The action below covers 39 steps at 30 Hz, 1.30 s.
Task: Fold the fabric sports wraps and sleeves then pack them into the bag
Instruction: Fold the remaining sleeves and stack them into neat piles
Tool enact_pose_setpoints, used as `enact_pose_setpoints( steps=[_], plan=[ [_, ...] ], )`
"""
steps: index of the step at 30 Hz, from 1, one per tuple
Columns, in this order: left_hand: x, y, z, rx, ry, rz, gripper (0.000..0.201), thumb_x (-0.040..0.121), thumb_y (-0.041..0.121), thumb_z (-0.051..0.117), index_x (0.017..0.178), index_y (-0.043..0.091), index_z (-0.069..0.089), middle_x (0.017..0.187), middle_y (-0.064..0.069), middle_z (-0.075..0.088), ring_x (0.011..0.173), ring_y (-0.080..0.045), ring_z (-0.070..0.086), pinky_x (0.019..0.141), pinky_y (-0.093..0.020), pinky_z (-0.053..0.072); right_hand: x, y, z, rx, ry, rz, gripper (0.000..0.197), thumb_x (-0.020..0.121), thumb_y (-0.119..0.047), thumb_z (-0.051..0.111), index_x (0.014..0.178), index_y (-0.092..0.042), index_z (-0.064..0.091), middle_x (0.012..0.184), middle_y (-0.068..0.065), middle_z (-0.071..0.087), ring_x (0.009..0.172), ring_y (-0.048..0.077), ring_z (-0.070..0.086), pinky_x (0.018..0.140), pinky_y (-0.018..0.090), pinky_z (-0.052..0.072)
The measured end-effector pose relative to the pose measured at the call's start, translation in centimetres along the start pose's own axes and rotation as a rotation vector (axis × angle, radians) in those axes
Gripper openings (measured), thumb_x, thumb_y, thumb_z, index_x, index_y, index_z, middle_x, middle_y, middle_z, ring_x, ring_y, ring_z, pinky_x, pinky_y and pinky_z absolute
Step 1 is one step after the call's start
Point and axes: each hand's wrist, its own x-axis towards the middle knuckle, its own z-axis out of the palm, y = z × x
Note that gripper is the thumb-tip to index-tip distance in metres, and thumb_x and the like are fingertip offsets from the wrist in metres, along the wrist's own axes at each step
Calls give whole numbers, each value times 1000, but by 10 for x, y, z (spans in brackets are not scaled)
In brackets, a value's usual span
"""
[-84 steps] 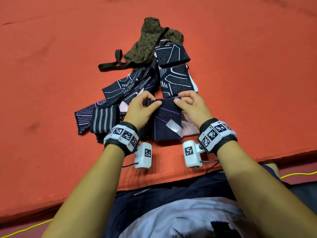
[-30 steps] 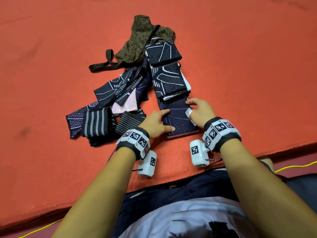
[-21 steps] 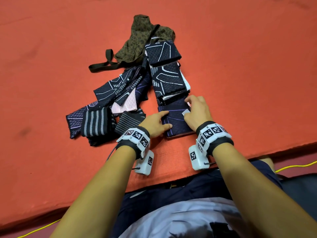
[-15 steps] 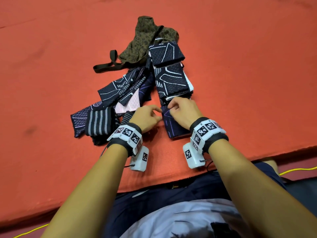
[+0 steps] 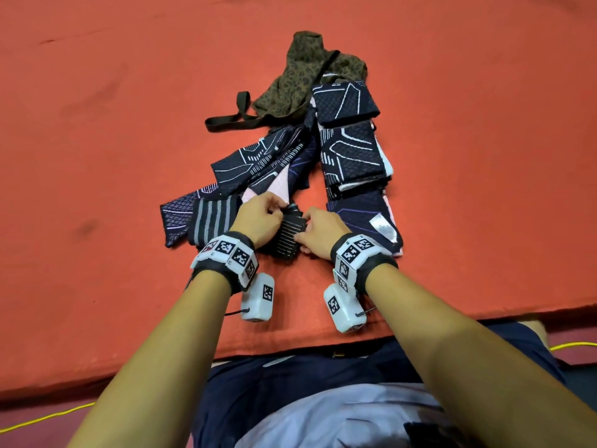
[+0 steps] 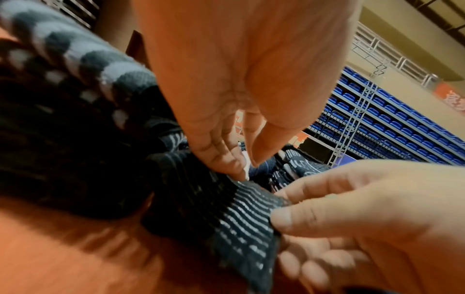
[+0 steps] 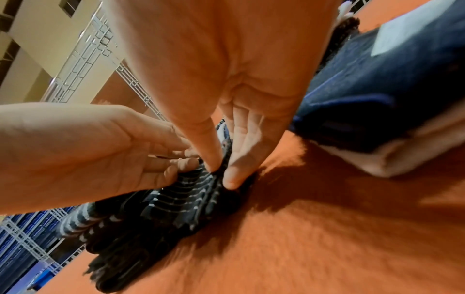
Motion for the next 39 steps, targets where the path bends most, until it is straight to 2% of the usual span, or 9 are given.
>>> enact_pose_setpoints(
  steps=[4, 8, 12, 17, 23, 29, 32, 37, 39],
  plan=[
    [1, -1, -3, 11, -17, -24, 25, 91, 8, 52, 111, 16, 64, 103, -1, 66, 96, -20, 61, 80, -24, 42, 15, -10, -3, -5, 98, -14, 40, 84, -20, 73, 120, -13, 58, 102, 13, 73, 100, 30, 67, 91, 38, 53],
    [7, -7, -5, 73, -59, -73, 31, 91, 9, 52, 120, 12, 60, 115, -8, 66, 97, -21, 59, 79, -24, 41, 28, -20, 0, -64, 135, -17, 34, 87, -16, 68, 120, -15, 60, 108, 12, 69, 103, 32, 63, 90, 36, 52],
    [15, -7, -6, 94, -88, -102, 38, 91, 10, 51, 128, 11, 58, 128, -13, 62, 113, -27, 59, 92, -30, 47, 40, -23, -3, -144, 99, -37, 31, 86, -15, 68, 117, -14, 61, 108, 10, 69, 103, 28, 62, 84, 31, 50],
    [33, 3, -24, 123, -69, -59, 37, 90, 7, 52, 127, 10, 58, 126, -11, 63, 117, -28, 57, 95, -30, 43, 59, -39, -25, -291, 37, -67, 26, 82, -26, 75, 102, -12, 68, 104, 7, 70, 97, 26, 64, 84, 32, 52],
    [65, 9, -52, 186, -32, -76, 35, 89, 11, 56, 124, 8, 61, 122, -12, 65, 114, -29, 58, 89, -30, 45, 85, -76, -45, -354, 81, -101, 8, 82, -17, 62, 90, -19, 65, 106, 10, 69, 96, 32, 64, 83, 35, 55],
    [103, 16, -67, 274, -24, -70, 35, 89, 13, 58, 123, 9, 63, 123, -13, 65, 112, -32, 60, 87, -32, 46, 117, -102, -55, -495, 69, -156, 25, 85, -10, 57, 109, -9, 64, 114, 16, 65, 105, 37, 62, 83, 36, 53],
    [120, 11, -68, 365, -94, -73, 31, 90, 17, 60, 119, 7, 64, 117, -15, 67, 106, -33, 63, 80, -33, 46, 132, -109, -57, -562, 31, -169, 27, 85, -6, 55, 111, -6, 61, 116, 18, 63, 106, 38, 61, 79, 36, 49],
    [141, -10, -64, 483, -198, -122, 35, 87, 16, 64, 121, 7, 61, 118, -14, 65, 107, -31, 62, 78, -32, 46, 153, -113, -52, -641, -8, -208, 37, 89, -8, 56, 126, -7, 56, 128, 17, 54, 116, 41, 58, 92, 45, 52],
    [148, -14, -65, 494, -222, -134, 36, 84, 15, 67, 119, 9, 61, 116, -14, 65, 105, -32, 62, 78, -32, 47, 158, -115, -50, -677, -17, -204, 37, 90, -9, 54, 127, -7, 56, 132, 17, 47, 114, 43, 58, 90, 46, 50]
  ],
)
